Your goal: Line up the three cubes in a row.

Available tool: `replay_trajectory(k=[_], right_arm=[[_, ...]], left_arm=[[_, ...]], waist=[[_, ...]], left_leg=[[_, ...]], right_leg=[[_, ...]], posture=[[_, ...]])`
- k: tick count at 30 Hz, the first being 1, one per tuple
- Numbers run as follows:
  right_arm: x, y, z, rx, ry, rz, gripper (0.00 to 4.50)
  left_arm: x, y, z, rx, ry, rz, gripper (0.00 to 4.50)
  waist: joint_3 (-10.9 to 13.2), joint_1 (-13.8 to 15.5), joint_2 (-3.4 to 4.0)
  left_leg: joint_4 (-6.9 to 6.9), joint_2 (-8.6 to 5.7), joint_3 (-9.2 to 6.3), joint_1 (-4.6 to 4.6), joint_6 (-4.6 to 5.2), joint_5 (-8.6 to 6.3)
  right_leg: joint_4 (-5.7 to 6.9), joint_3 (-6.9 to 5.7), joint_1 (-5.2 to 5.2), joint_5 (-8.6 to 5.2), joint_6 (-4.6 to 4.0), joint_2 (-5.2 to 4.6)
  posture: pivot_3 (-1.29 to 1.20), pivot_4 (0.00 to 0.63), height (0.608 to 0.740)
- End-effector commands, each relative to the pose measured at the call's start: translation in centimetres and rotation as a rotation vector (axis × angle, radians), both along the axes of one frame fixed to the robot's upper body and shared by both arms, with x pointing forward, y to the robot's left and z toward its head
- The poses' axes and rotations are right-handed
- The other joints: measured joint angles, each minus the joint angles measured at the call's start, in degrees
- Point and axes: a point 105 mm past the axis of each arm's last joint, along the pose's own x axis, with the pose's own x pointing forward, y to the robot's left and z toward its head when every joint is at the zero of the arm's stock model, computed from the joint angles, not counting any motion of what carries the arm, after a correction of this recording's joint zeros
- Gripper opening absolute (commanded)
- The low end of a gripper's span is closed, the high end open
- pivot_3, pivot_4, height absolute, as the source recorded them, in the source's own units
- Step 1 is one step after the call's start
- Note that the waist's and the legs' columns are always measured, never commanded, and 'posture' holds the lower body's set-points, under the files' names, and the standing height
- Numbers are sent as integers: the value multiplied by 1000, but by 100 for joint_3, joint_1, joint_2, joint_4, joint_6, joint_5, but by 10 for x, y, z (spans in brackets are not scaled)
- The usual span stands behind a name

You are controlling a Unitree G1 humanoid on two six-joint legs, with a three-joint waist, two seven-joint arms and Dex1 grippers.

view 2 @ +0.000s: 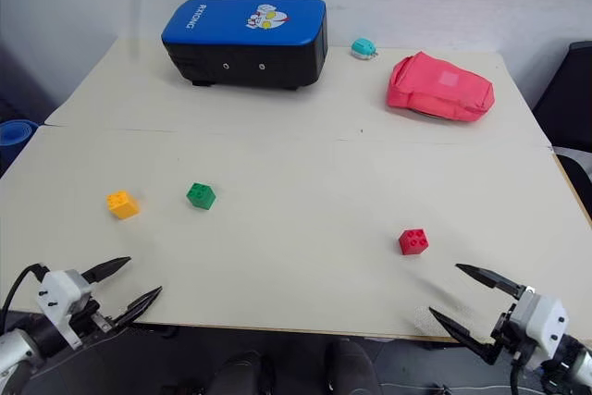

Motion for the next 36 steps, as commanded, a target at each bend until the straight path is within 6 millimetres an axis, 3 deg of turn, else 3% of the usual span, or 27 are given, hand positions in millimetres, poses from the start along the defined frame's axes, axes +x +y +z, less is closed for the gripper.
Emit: replay_trajectory(k=[1,8,10,12,15,17,24,29,35,36], right_arm=[[-3,-7,3,-3,-36,-52,4500],[-1,-8,6,89,-45,-157,4500],[-4,-11,13,174,-54,-254,4500],[-19,-19,15,231,-61,-394,4500],[-39,-23,3,180,-41,-468,4500],[-40,-18,-1,163,-49,-468,4500],[8,38,12,217,-135,-390,4500],[55,56,17,283,-132,-536,4500],[84,63,7,270,-64,-637,4500],[86,63,5,260,-48,-636,4311]], left_arm=[[5,3,12,27,-53,5,4489],[14,-11,26,-113,-49,-69,4489],[11,-40,35,-160,-25,-256,4489],[11,-76,45,-172,-28,-459,4489],[16,-103,50,-172,-48,-583,4489],[20,-112,50,-171,-57,-618,4489],[42,-129,58,-235,-100,-638,4489],[48,-133,57,-231,-117,-646,4489],[50,-134,57,-211,-115,-658,4489],[51,-135,58,-215,-121,-656,4499]], waist=[[0,1,0],[-1,1,1],[-1,0,2],[-9,68,28],[-34,152,62],[-36,100,60],[-38,-110,59],[-38,-75,51],[-38,0,51],[-38,3,51]], left_leg=[[0,0,0,0,0,0],[-9,0,0,1,0,0],[-10,1,-2,0,-2,1],[-14,0,-5,-4,-7,1],[-29,-2,-1,-5,-13,3],[-41,-3,9,-3,-11,6],[-63,-1,21,5,-40,38],[-57,-4,8,-1,-75,60],[-62,-4,8,-4,-73,59],[-61,-5,6,-6,-72,59]], right_leg=[[0,0,0,0,0,0],[-1,0,-2,-1,-1,-2],[0,0,-4,-1,-2,-2],[-1,-4,-5,-3,-5,-8],[-13,-6,-3,-4,-7,-12],[-15,0,1,-4,-7,-10],[7,20,-5,-4,-8,8],[16,16,-35,-4,-8,10],[11,12,-38,-4,-8,10],[8,10,-38,-4,-8,9]], posture=[[0,150,740],[0,150,740],[0,150,740],[0,150,740],[0,150,740],[0,150,740],[0,150,740],[0,150,740],[0,150,740],[0,150,740]])
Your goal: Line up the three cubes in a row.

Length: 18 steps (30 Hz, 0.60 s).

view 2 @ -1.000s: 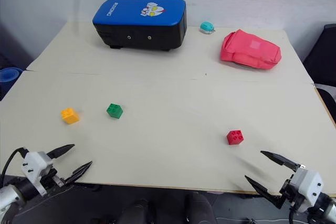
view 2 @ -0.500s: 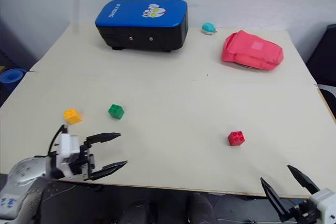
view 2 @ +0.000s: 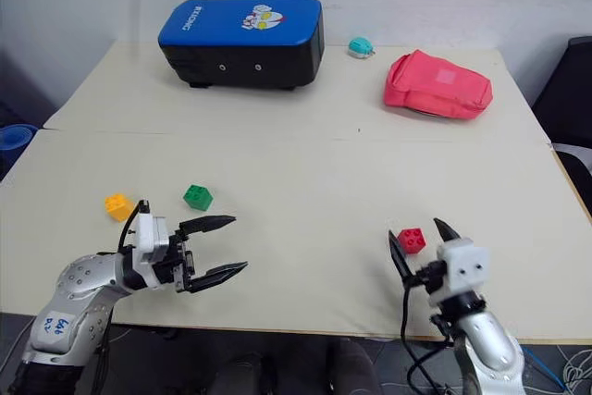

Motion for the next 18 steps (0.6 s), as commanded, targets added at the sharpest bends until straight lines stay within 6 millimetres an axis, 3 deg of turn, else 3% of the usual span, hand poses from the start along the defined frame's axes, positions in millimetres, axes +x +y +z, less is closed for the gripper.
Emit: replay_trajectory(k=[1,6,10,15,18], right_arm=[[5,-3,0,-20,27,-35,4097],[11,-12,4,22,36,-69,2626],[12,-6,6,39,57,31,1408],[18,-3,24,40,34,216,1435],[13,33,46,-41,-52,547,1435]], left_arm=[[1,-5,8,-4,-42,-7,4500],[1,-9,10,-9,-50,-6,4500],[0,-9,9,-4,-53,-1,4500],[-3,-2,8,0,-54,43,4500],[-7,-1,7,0,-48,60,4500]], waist=[[0,0,0],[0,-19,0],[0,-23,0],[3,-30,-3],[6,-24,-5]], left_leg=[[1,0,-1,-1,2,-1],[1,-2,0,0,25,-11],[-2,0,0,0,24,-11],[0,0,2,0,28,-12],[-1,-1,1,0,30,-12]], right_leg=[[-2,-1,0,0,0,-1],[-1,0,1,2,3,-1],[-1,0,1,1,3,2],[-1,1,1,2,3,2],[-3,0,1,2,4,3]], posture=[[0,150,740],[0,150,740],[0,150,740],[0,150,740],[0,150,740]])
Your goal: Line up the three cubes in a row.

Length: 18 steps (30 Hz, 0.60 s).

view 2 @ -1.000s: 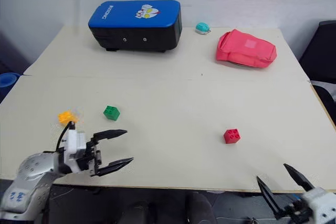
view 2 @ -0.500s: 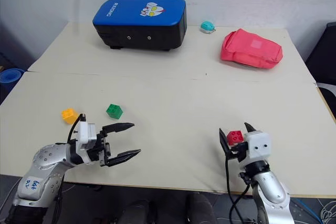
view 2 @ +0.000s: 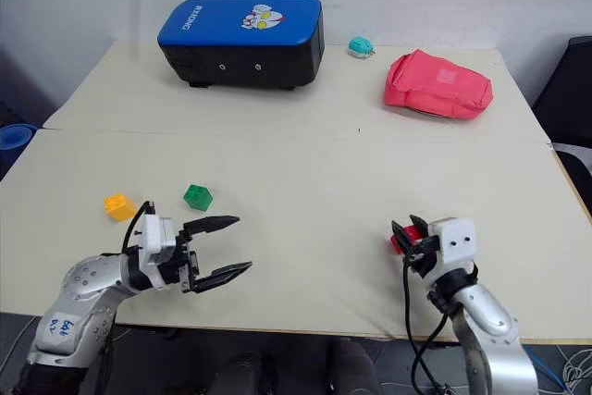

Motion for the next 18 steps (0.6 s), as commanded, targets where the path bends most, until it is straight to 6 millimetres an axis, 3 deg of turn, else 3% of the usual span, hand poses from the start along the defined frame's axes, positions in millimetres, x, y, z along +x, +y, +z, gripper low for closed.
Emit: replay_trajectory(k=[1,3,9,15,18], right_arm=[[-14,44,25,-78,-110,422,1435],[-18,60,23,-146,-97,600,1435],[-1,81,8,-248,-6,874,1435],[7,86,-20,-296,37,975,1435],[12,87,-25,-290,15,983,1435]], left_arm=[[-6,2,8,3,-40,21,4500],[-9,1,6,2,-31,28,4500],[-16,5,-1,15,-6,54,4500],[-30,13,-8,28,14,77,4500],[-32,14,-11,32,16,91,4500]], waist=[[4,-9,2],[9,-16,-8],[16,11,-20],[16,16,-21],[16,-3,-23]], left_leg=[[-1,0,0,0,0,0],[-2,3,2,2,2,-1],[4,2,-5,-1,4,0],[4,3,-6,-8,8,-2],[6,2,-4,-3,12,-4]], right_leg=[[-1,0,0,0,0,1],[-3,1,0,0,0,7],[-4,-6,2,1,0,2],[-18,-14,3,0,0,-6],[-18,-13,8,0,0,-8]], posture=[[0,150,740],[0,150,740],[0,150,740],[0,150,740],[0,150,740]])
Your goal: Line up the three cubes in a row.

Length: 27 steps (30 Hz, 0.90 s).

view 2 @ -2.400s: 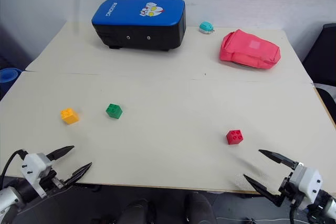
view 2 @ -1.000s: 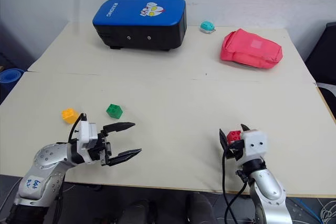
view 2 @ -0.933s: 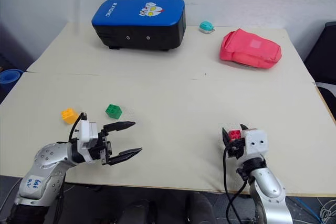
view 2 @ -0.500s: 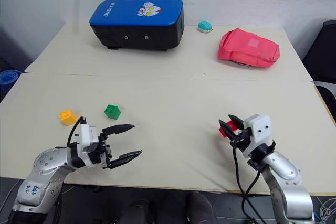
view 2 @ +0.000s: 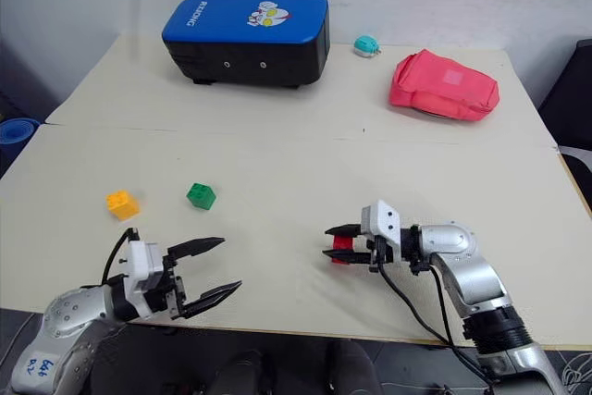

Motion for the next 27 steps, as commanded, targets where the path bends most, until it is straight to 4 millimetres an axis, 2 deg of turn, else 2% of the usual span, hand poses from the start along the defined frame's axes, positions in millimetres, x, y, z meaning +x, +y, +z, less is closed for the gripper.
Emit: replay_trajectory(k=[1,6,10,12,16,18,20,23,27], right_arm=[[1,2,-10,-1,-2,24,1435],[0,0,-24,-16,-34,73,1435],[3,-1,-23,22,-58,78,1435],[5,0,-16,58,-112,78,2172],[4,-2,5,156,-183,85,3309],[5,-6,17,209,-214,68,4073],[4,-13,31,258,-250,38,4431],[-2,-29,44,317,-248,-19,4431],[-19,-59,39,370,-220,-115,4431]], left_arm=[[-5,-2,8,16,-58,-5,4500],[-6,-2,6,17,-65,25,4500],[-7,-2,3,17,-64,37,4500],[-8,0,1,17,-59,53,4500],[-11,11,-5,32,-56,114,4500],[-11,18,-6,36,-68,169,4500],[-12,37,-5,8,-87,303,4500],[-19,74,0,-70,-111,560,4500],[-55,126,-4,-116,-90,851,4500]], waist=[[-1,-10,-5],[-2,-42,-5],[-8,-76,-15],[-8,-94,-16],[4,-105,4],[5,-108,5],[5,-119,5],[7,-115,1],[9,-70,-7]], left_leg=[[0,1,-1,4,0,0],[-3,3,-3,19,-3,2],[-3,4,-3,23,-3,3],[-3,5,-3,26,-4,3],[-4,3,-4,6,-5,3],[-6,4,-4,3,-5,3],[-6,4,-4,3,-3,2],[-7,4,-5,3,-1,0],[-15,5,-14,1,3,-7]], right_leg=[[2,-1,3,0,-1,1],[9,-1,14,3,-6,1],[9,-1,18,3,-6,1],[9,-1,20,3,-7,0],[8,-2,2,3,-7,-3],[6,-4,-1,3,-7,-2],[4,-4,-1,3,-7,-3],[1,-5,0,3,-6,-4],[-20,-14,7,3,-6,-4]], posture=[[0,150,740],[0,150,740],[0,150,740],[0,150,740],[0,150,740],[0,150,740],[0,150,740],[0,150,740],[0,150,740]])
